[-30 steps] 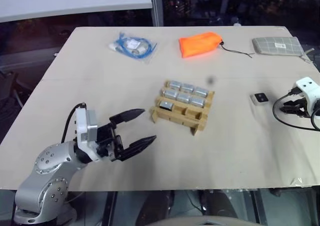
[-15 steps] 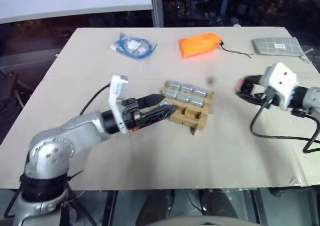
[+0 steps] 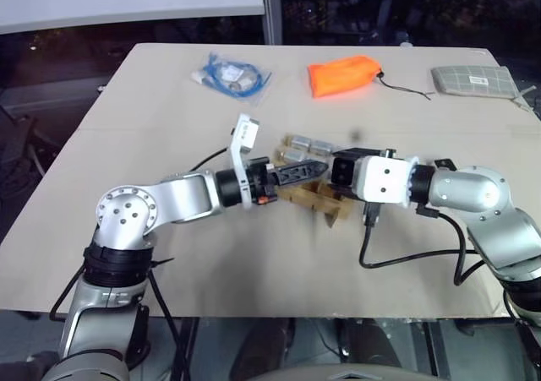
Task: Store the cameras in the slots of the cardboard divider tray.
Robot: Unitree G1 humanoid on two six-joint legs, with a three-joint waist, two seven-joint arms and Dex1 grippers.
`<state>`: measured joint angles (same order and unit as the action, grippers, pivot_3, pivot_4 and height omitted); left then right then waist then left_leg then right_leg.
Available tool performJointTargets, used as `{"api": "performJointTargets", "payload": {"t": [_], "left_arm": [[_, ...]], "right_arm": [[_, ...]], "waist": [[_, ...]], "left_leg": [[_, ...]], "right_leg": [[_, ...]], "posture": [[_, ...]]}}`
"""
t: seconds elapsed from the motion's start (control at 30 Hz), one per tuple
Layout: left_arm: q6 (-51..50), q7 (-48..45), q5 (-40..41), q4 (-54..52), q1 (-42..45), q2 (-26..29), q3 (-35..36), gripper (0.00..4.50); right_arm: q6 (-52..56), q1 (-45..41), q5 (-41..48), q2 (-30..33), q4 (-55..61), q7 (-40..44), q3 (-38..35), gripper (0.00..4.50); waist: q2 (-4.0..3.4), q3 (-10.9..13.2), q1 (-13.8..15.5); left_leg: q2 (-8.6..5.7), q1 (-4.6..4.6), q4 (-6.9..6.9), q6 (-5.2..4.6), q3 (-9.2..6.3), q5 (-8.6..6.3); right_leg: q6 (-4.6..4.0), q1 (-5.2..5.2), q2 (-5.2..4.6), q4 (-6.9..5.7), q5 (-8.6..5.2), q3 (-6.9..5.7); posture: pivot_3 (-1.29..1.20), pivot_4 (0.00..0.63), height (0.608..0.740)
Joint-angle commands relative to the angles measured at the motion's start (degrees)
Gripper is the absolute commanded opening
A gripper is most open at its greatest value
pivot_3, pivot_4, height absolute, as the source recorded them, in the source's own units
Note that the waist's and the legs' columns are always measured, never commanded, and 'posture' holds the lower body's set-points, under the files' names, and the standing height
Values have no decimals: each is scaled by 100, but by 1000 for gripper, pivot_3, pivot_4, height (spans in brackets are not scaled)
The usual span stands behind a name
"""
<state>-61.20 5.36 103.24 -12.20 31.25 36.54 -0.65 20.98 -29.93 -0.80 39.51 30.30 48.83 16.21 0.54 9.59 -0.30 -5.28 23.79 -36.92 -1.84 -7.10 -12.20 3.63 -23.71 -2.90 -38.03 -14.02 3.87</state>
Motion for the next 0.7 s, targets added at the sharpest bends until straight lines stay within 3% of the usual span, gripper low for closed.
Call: {"api": "performJointTargets", "payload": {"t": [0.03, 0.2, 0.3, 0.53, 0.7], "left_arm": [[46, 92, 96, -40, 142, -49, 7, 4500], [-20, 72, 39, -6, 169, -55, 1, 4500], [-27, 64, -20, 28, 198, -85, 0, 3768], [-68, 62, -135, 32, 245, -181, -17, 669], [-114, -77, -242, -4, 261, -175, 34, 685]], "right_arm": [[83, -241, -143, -148, 182, -133, 19, 1969], [195, -313, -251, -295, 219, -179, 84, 1969], [241, -336, -282, -363, 262, -181, 94, 1969], [401, -373, -278, -534, 383, -198, 102, 1969], [664, -304, -108, -623, 454, -134, 75, 1969]], "waist": [[0, 0, -1], [1, 0, 7], [0, 0, 6], [0, 0, 6], [0, 0, 2]], "left_leg": [[0, 0, 0, 0, 0, 0], [-1, 0, 0, 0, -2, 0], [-2, 0, 0, 0, -2, 0], [-2, 0, 0, 0, -2, 0], [-1, 0, 0, 0, -2, 0]], "right_leg": [[0, 0, 0, 0, 0, 0], [0, 0, -1, 1, 0, -3], [0, 1, -1, 0, 0, -3], [0, 0, -1, 0, 0, -2], [0, 0, -1, 0, 0, -2]], "posture": [[0, 150, 740], [0, 150, 740], [0, 150, 740], [0, 150, 740], [0, 150, 740]]}}
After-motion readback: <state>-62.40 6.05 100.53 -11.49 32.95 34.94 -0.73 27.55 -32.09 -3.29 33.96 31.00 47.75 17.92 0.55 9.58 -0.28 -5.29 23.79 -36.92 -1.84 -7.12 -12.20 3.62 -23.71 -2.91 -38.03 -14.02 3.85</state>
